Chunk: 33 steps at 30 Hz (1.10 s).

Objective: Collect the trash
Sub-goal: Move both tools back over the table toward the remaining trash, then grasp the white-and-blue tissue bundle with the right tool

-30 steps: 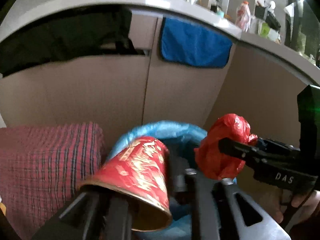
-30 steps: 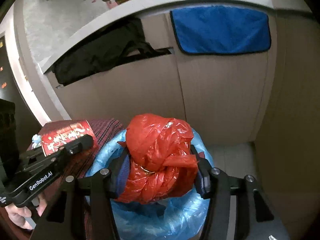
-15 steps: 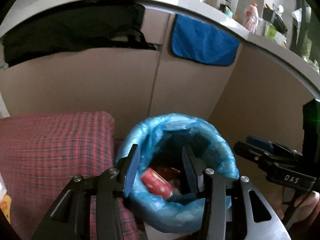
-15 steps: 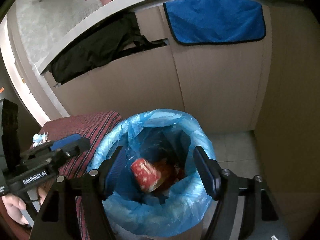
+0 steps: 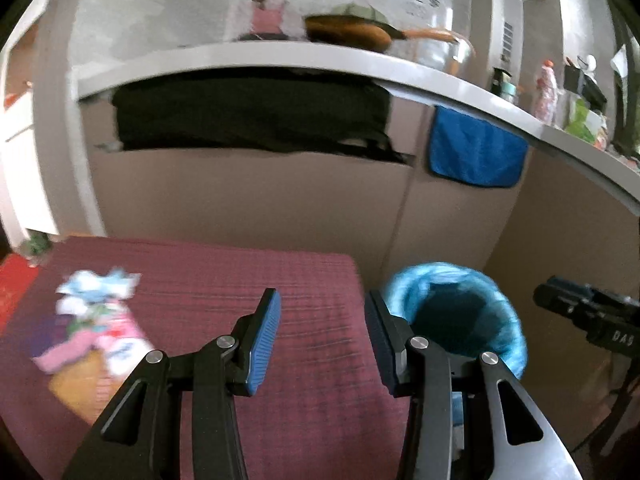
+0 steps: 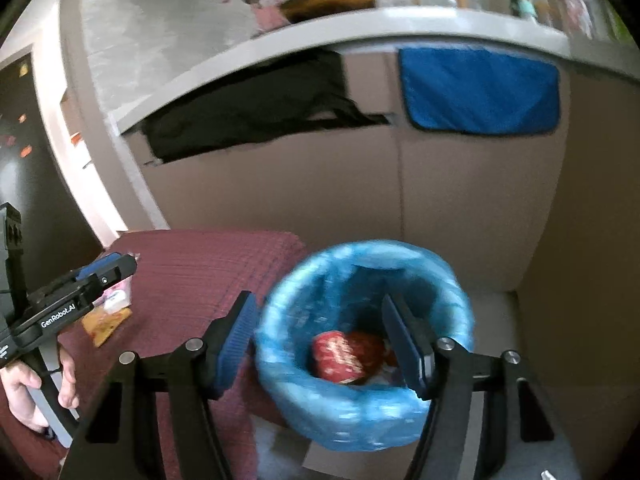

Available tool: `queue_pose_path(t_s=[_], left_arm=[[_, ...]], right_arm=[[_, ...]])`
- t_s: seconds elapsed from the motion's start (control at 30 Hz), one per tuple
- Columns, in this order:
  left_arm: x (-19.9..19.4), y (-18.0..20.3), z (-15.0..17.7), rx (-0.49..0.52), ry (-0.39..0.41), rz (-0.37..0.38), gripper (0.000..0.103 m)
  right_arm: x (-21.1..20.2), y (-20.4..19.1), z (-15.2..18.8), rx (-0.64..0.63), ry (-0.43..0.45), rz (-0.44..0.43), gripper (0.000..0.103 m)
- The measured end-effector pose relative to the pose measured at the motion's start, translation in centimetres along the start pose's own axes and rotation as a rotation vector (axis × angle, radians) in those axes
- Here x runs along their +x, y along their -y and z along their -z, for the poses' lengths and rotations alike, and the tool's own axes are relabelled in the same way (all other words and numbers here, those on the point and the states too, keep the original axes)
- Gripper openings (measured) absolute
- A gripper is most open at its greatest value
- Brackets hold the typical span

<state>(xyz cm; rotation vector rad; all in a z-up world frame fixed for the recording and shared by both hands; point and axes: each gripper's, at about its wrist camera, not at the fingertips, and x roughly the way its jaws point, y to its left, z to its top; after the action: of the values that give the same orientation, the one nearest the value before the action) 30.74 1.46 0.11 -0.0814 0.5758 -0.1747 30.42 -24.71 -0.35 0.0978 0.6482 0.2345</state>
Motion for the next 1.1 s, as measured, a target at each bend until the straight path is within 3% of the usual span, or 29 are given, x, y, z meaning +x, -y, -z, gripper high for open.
queue_pose_path(t_s=[0.3,0.47,0.67,1.1], left_arm=[[-6.5,-13.6,2.1,-0.158,0.06,-0.207,0.045],[-8.2,-21.6,3.8,-0.257,0.06,-0.305,0.045],[-8.7,-27.8,6.5,-0.337,0.031,-0.287,0.05],[-8.7,-31.4,9.2,-0.31,0.001,-0.247,0.053]], right_arm=[[2.1,-11.7,-0.2,-0.198,-0.013,-0.067,0.062],[5.2,-18.9,0.2,-0.305,-0.067,-0.166,0.062],[9.6,-26.1,0.8,-0.418,-0.153,-0.283,0.061],[21.2,-38.7,-1.8,-0.547,-0.231,-0.374,0.054]])
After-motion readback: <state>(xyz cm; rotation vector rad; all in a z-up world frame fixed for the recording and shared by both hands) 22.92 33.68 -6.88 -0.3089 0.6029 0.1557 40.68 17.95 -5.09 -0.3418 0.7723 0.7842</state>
